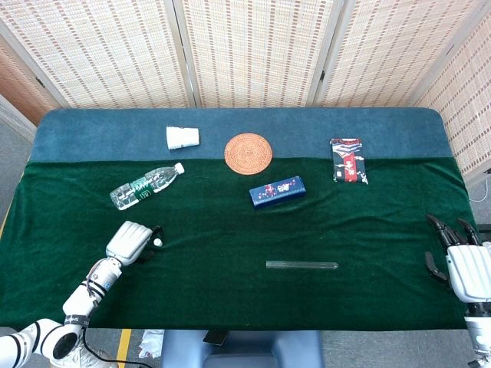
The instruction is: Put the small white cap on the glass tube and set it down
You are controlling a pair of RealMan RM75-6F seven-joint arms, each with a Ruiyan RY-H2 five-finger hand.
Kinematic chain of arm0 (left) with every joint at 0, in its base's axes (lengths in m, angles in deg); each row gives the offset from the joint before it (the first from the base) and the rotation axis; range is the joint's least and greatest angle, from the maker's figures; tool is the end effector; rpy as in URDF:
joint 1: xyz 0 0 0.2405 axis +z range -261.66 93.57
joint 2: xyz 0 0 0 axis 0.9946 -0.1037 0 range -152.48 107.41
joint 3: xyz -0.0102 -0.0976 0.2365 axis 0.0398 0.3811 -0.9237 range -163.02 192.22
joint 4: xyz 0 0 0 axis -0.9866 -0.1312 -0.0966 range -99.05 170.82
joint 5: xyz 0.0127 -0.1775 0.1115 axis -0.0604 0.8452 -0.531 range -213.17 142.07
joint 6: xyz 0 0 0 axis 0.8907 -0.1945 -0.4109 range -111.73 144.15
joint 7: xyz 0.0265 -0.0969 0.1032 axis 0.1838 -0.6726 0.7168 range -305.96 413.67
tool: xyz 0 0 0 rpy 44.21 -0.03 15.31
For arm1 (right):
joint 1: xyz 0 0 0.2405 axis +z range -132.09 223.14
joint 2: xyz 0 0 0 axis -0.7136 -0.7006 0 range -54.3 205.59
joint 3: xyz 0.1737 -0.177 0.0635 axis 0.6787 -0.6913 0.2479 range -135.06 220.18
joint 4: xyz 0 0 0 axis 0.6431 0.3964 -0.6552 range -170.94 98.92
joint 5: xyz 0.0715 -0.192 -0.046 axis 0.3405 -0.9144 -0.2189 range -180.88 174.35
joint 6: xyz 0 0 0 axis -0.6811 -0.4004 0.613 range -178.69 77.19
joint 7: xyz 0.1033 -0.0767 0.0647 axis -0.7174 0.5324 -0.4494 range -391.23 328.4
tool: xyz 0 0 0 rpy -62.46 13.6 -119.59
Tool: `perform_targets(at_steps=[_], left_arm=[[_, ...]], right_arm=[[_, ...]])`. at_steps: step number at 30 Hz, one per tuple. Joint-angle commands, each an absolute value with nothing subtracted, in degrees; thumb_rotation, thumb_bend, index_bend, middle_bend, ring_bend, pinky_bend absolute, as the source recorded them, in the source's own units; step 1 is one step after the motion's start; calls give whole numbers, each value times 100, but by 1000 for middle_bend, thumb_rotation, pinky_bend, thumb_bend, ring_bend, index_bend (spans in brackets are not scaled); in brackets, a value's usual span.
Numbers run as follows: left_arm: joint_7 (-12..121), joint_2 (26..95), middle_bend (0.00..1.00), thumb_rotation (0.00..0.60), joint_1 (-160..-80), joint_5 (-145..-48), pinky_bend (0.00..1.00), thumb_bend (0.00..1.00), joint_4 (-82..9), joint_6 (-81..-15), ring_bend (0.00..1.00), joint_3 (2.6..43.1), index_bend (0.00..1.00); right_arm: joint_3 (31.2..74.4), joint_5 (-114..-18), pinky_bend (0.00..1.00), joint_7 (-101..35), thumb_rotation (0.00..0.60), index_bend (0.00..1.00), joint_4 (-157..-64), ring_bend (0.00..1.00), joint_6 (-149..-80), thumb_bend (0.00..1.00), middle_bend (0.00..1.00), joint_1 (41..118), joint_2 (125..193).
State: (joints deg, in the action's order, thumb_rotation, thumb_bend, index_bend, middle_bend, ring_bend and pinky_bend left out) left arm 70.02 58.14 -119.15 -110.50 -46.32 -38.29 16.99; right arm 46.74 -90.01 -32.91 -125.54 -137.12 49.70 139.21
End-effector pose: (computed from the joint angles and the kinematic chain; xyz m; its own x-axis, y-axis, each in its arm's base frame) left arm -0.2287 0.3136 0.0152 0.6214 0.2706 0.7352 0.7661 -0.4064 -0.4979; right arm -0.3183 -0.1828 0.1727 0.4238 0.0423 0.9048 -0.9054 -0.0091 0.4245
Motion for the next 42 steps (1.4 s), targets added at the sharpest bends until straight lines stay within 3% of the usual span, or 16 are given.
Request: perform_targets(at_steps=[1, 16, 42], left_arm=[[6970, 5866, 1000, 600, -11932, -10998, 876, 363, -4560, -3794, 981, 1730, 409], [6739, 6062, 1000, 600, -11973, -11049, 876, 369, -4279, -3784, 981, 1778, 469], [6365, 6161, 1000, 600, -11933, -11192, 876, 466, -4081, -3944, 987, 1815, 573]], right_arm=[[4676, -8994, 118, -3308, 600, 115, -12553, 342, -13702, 533, 269, 4973, 13919], [4692, -8945, 118, -3335, 600, 124, -12529, 343, -13678, 533, 270, 4971, 13919], [4690, -8977, 121, -3328, 600, 130, -12590, 346, -13664, 532, 276, 4979, 13864]])
